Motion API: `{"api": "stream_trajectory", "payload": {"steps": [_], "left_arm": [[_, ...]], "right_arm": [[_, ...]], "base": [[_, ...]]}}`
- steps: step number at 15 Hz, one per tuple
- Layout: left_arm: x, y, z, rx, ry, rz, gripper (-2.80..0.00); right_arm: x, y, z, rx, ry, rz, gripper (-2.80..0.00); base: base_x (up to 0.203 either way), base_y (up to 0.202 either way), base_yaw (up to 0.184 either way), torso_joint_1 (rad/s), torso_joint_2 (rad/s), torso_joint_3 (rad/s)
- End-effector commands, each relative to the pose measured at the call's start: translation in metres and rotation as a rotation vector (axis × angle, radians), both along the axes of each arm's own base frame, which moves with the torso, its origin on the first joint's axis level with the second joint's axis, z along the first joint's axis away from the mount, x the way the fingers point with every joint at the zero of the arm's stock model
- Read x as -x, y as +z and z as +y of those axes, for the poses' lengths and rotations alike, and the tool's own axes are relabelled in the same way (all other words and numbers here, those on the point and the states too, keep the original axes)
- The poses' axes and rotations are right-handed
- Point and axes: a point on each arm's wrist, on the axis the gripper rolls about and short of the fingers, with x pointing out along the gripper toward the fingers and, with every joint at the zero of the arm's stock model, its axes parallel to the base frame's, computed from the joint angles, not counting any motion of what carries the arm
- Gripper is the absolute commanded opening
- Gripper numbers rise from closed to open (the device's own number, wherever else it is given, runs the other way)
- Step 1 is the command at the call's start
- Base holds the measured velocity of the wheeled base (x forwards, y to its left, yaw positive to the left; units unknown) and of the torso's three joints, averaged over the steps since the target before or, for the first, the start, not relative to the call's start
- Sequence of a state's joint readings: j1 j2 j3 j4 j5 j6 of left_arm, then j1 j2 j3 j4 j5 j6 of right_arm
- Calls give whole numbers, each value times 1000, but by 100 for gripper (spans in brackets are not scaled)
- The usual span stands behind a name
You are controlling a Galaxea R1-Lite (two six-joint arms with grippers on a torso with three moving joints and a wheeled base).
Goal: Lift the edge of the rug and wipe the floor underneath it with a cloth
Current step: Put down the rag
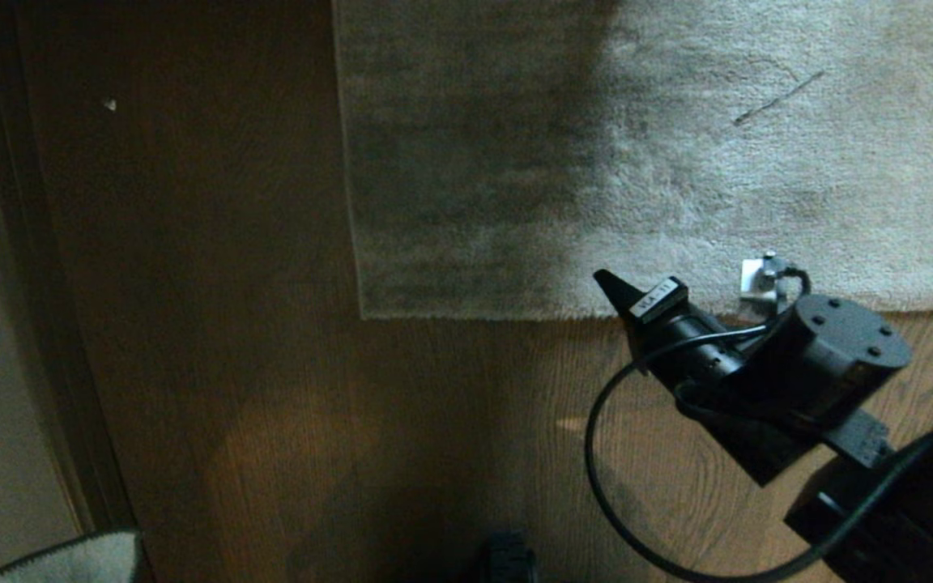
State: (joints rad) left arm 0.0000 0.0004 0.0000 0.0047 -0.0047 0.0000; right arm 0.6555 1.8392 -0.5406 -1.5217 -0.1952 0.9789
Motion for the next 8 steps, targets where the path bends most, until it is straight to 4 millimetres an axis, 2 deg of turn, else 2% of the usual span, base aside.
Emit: {"api": "stream_trajectory", "payload": {"steps": [1,8], "left_arm": [[0,0,0,0,0,-1,-280],[0,0,0,0,0,-1,-280]], "right_arm": [[32,19,-24,36,-10,-95,-280],[105,9,-88,426,-137,-197,-280]], "base": [[0,0,0,0,0,0],[0,0,0,0,0,0]]}}
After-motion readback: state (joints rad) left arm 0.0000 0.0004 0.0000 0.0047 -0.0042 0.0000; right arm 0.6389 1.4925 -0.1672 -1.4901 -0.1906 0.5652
